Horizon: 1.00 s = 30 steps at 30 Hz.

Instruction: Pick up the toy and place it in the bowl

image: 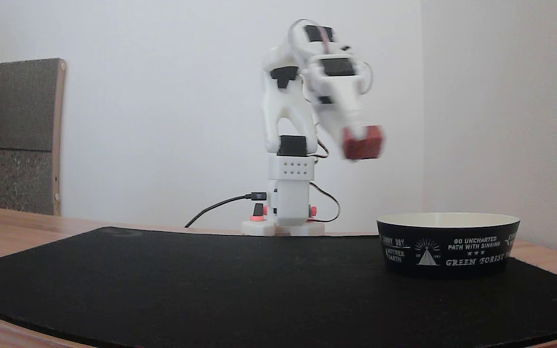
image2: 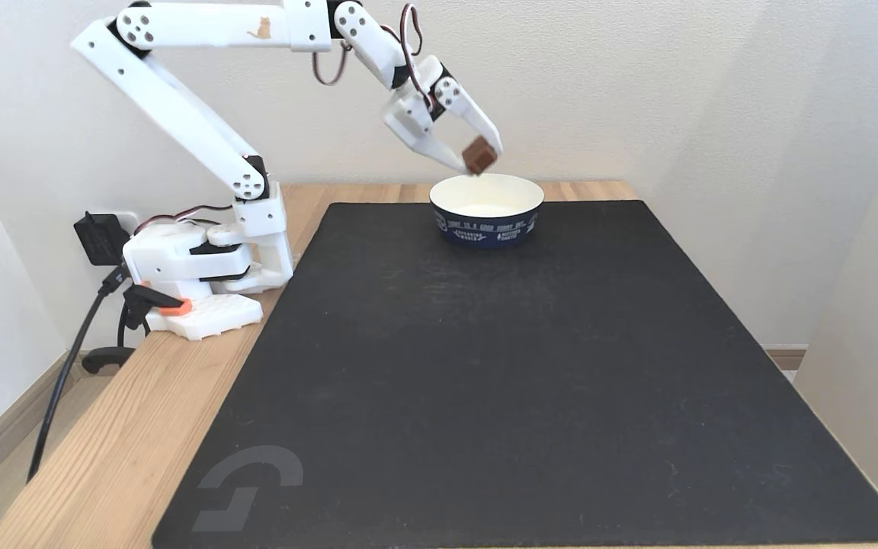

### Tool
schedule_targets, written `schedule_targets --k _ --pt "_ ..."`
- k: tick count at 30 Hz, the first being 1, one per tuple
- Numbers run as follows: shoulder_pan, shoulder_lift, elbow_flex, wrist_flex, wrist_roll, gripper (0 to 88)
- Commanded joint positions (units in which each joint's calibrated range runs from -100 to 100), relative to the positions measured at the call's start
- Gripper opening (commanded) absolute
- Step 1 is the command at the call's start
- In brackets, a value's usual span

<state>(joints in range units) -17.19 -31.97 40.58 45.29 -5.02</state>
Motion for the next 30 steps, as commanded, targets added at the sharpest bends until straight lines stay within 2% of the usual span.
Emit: schedule_targets --k 1,5,7,9,10,16,18,21,22,23,26,30 --pt "-2.93 2.17 4.89 -20.40 5.07 2.4" --pt "-3.85 7.50 9.94 -37.33 6.90 2.8" --pt "-3.85 8.67 10.39 -36.83 6.79 7.1" --pt "-3.93 9.17 10.84 -34.88 6.53 17.3" --pt "-3.93 9.17 11.11 -32.51 6.38 26.3" --pt "-3.35 8.34 11.29 -32.17 6.32 28.6" --pt "-3.10 8.26 11.20 -32.25 6.32 27.8" --pt "0.25 3.34 12.11 -31.83 6.32 3.3" --pt "1.59 0.75 13.37 -31.83 6.32 0.0" --pt "3.09 -2.25 15.26 -31.83 6.32 3.3" --pt "7.36 -15.92 26.89 -31.83 6.27 1.9" --pt "8.45 -34.51 46.72 -30.98 5.33 2.2"
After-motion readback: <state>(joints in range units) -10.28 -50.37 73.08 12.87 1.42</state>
